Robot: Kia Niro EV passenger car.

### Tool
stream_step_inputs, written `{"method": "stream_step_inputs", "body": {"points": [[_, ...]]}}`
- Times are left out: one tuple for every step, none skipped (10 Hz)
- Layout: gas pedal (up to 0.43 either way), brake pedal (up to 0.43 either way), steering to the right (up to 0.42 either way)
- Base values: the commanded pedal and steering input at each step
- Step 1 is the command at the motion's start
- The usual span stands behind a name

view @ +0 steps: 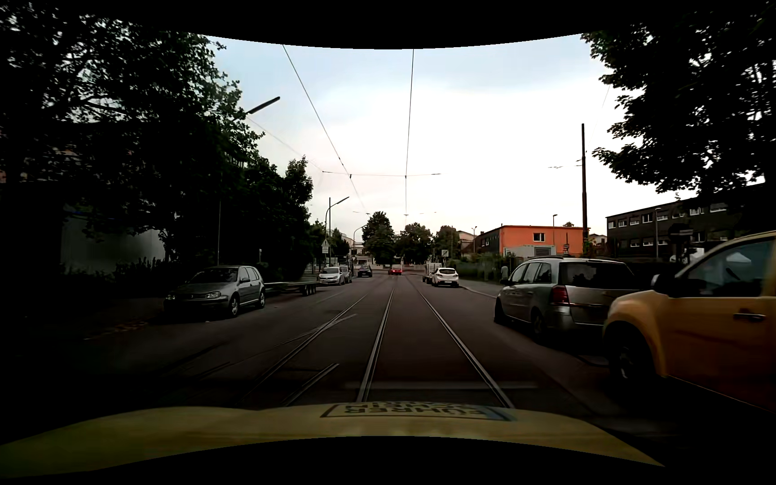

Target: Follow the waypoints while adhering to traffic rules and regulations

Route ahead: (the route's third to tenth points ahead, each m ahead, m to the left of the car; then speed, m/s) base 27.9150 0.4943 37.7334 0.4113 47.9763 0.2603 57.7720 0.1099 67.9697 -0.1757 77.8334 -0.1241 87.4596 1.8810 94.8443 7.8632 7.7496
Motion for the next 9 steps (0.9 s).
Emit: {"method": "stream_step_inputs", "body": {"points": [[0.059, 0.0, 0.001], [0.059, 0.0, 0.001], [0.059, 0.0, 0.001], [0.059, 0.0, 0.001], [0.059, 0.0, 0.001], [0.067, 0.0, 0.001], [0.067, 0.0, 0.001], [0.067, 0.0, 0.001], [0.067, 0.0, 0.001]]}}
